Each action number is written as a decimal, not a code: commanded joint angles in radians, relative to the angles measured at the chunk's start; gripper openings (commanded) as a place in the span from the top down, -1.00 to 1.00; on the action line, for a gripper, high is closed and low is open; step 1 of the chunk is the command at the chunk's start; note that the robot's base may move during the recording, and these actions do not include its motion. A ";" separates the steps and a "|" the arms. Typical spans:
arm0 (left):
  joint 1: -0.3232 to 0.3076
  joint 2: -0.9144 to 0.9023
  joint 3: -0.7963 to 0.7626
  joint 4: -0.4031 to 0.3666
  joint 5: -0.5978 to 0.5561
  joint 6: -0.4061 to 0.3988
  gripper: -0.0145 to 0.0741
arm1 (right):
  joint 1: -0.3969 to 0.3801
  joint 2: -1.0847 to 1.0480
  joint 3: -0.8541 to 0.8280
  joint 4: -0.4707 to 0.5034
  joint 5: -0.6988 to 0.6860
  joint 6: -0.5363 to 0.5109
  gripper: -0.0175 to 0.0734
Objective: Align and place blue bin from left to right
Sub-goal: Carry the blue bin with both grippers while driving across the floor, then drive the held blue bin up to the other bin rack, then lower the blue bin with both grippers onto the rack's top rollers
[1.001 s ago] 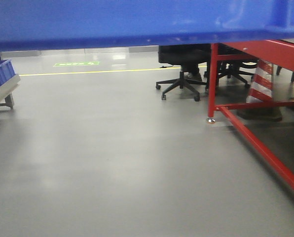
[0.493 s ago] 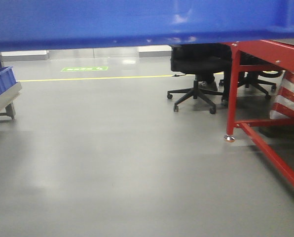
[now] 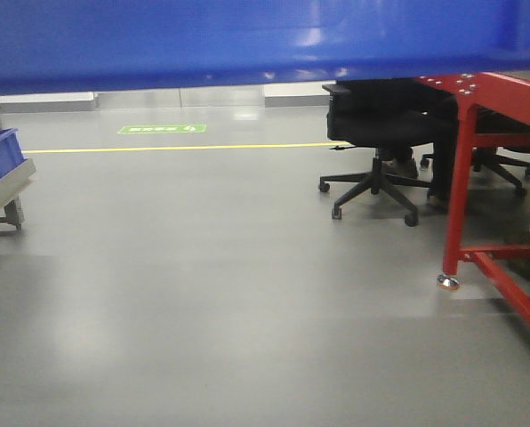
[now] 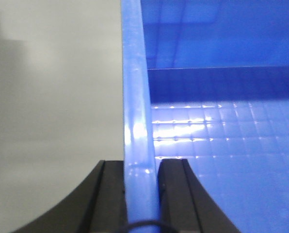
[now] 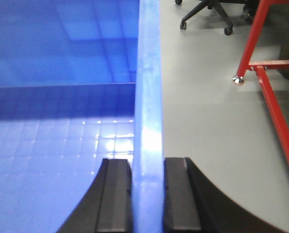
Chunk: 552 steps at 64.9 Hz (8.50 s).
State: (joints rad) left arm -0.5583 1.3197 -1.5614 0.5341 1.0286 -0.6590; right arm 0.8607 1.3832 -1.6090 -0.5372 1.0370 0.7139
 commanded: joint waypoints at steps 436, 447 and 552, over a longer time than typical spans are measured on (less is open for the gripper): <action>-0.008 -0.017 -0.010 0.031 -0.083 0.005 0.92 | 0.001 -0.018 -0.012 -0.038 -0.104 -0.014 0.79; -0.008 -0.017 -0.010 0.031 -0.083 0.005 0.92 | 0.001 -0.018 -0.012 -0.038 -0.104 -0.014 0.79; 0.106 0.237 -0.082 -0.080 -0.215 0.005 0.92 | -0.191 0.187 -0.012 0.029 -0.216 0.006 0.79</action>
State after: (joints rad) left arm -0.4500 1.5748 -1.6233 0.4476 0.8925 -0.6557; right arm 0.6741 1.5840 -1.6090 -0.4750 0.8852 0.7135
